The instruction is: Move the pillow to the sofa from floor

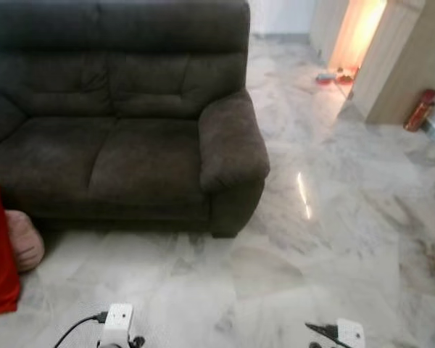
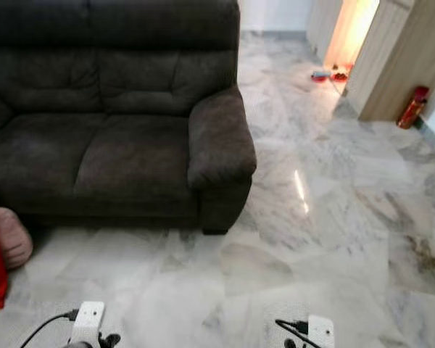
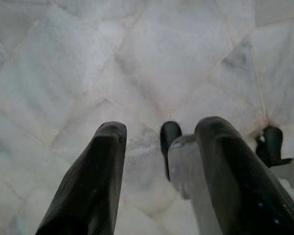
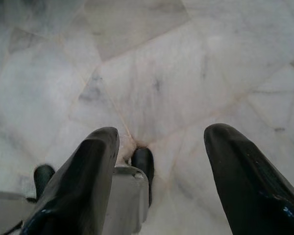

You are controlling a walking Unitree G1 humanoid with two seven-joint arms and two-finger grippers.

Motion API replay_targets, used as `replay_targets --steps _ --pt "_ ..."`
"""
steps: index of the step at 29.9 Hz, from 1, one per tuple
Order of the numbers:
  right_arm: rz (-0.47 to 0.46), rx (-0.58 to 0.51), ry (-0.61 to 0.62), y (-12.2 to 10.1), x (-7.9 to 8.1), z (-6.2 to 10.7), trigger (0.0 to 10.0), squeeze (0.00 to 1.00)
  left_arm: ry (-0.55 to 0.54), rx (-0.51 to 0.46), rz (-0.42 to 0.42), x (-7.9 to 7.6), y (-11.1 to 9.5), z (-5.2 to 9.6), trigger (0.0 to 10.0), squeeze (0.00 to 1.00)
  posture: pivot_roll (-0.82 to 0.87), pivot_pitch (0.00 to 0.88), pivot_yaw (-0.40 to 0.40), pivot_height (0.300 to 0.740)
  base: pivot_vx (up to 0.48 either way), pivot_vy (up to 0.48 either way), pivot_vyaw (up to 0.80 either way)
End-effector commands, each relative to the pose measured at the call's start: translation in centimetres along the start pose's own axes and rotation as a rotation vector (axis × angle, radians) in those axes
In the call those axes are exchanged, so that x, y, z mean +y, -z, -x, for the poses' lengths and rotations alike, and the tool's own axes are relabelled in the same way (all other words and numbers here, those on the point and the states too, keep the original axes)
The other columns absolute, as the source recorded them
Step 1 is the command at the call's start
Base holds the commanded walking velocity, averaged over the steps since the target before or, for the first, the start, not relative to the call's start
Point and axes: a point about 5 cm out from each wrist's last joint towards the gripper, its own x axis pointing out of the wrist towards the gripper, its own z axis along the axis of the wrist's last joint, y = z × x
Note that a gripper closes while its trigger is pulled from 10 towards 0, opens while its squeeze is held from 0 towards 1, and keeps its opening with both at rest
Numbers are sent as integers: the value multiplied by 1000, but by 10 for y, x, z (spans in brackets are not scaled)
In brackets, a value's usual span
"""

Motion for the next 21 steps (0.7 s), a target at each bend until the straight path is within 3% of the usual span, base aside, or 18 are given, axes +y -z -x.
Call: replay_targets --steps 1,21 --pt "8 -12 -4 -5 2 -1 10000 0 -9 11 -1 4 3 1 10000 0 24 0 -36 740 0 315 0" --pt "12 -10 -6 -5 2 -1 10000 0 -9 13 -5 4 3 1 10000 0 25 0 -35 740 0 319 0"
